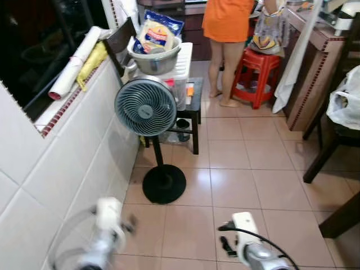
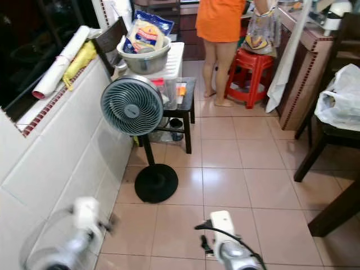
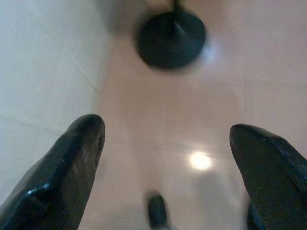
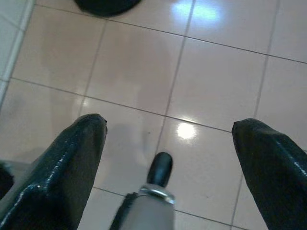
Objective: Setting the table
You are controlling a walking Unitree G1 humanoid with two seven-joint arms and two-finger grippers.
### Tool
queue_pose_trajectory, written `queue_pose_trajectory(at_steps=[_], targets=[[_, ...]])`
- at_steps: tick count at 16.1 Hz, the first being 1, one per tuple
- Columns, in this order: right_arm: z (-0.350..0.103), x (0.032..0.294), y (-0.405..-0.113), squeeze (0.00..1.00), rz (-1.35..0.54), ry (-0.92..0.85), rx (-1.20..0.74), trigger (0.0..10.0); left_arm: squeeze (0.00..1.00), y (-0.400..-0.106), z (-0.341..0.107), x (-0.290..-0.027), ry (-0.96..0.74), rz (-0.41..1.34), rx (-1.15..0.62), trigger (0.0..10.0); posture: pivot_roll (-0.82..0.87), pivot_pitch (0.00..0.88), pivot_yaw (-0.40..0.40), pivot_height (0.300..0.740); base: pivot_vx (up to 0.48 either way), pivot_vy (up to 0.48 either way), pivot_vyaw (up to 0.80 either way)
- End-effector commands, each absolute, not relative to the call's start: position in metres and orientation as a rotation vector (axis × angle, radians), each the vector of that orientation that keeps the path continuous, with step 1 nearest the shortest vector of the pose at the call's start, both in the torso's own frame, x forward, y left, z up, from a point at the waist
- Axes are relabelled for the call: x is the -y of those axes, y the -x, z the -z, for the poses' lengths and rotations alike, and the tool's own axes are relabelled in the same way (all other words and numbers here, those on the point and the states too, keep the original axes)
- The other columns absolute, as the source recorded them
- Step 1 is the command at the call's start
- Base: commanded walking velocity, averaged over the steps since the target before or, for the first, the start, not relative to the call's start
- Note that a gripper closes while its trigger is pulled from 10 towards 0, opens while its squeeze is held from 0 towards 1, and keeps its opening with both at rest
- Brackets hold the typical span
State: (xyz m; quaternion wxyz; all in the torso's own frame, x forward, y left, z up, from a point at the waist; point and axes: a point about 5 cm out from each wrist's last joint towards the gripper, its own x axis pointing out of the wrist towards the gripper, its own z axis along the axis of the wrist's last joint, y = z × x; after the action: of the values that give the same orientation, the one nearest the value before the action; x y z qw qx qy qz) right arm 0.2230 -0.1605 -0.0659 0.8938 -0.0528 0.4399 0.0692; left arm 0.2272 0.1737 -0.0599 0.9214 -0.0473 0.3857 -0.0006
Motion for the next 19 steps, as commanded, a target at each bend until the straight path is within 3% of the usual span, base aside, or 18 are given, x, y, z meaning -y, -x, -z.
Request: queue_pose_trajectory(at_steps=[1, 4, 7, 11, 13, 19], targets=[[0.064, 0.160, -0.226, 0.00, -0.148, 0.113, -0.904, 10.0, 0.00, -0.220, 0.064, -0.185, 0.085, -0.018, -0.827, 10.0, -0.09, 0.000, 0.070, 0.740, 0.000, 0.000, 0.00], [0.058, 0.159, -0.235, 0.00, -0.137, 0.087, -0.854, 10.0, 0.00, -0.227, 0.059, -0.183, 0.104, 0.012, -0.796, 10.0, -0.08, 0.000, 0.076, 0.740, 0.000, 0.000, 0.00], [0.026, 0.148, -0.276, 0.00, -0.182, 0.007, -0.664, 10.0, 0.00, -0.248, 0.039, -0.184, 0.102, 0.031, -0.616, 10.0, -0.06, 0.000, 0.067, 0.740, 0.000, 0.000, 0.00], [-0.006, 0.137, -0.304, 0.00, -0.293, -0.023, -0.484, 10.0, 0.00, -0.268, 0.007, -0.180, 0.081, 0.078, -0.363, 10.0, -0.02, 0.000, 0.031, 0.740, 0.000, 0.000, 0.00], [-0.022, 0.139, -0.310, 0.00, -0.405, -0.050, -0.382, 10.0, 0.00, -0.253, -0.009, -0.182, 0.105, 0.039, -0.298, 10.0, 0.00, 0.000, 0.006, 0.740, 0.000, 0.000, 0.00], [-0.034, 0.168, -0.303, 0.00, -0.381, -0.010, -0.317, 10.0, 0.00, -0.207, -0.038, -0.196, 0.013, 0.003, -0.191, 10.0, 0.02, 0.000, 0.029, 0.740, 0.000, 0.000, 0.00]])
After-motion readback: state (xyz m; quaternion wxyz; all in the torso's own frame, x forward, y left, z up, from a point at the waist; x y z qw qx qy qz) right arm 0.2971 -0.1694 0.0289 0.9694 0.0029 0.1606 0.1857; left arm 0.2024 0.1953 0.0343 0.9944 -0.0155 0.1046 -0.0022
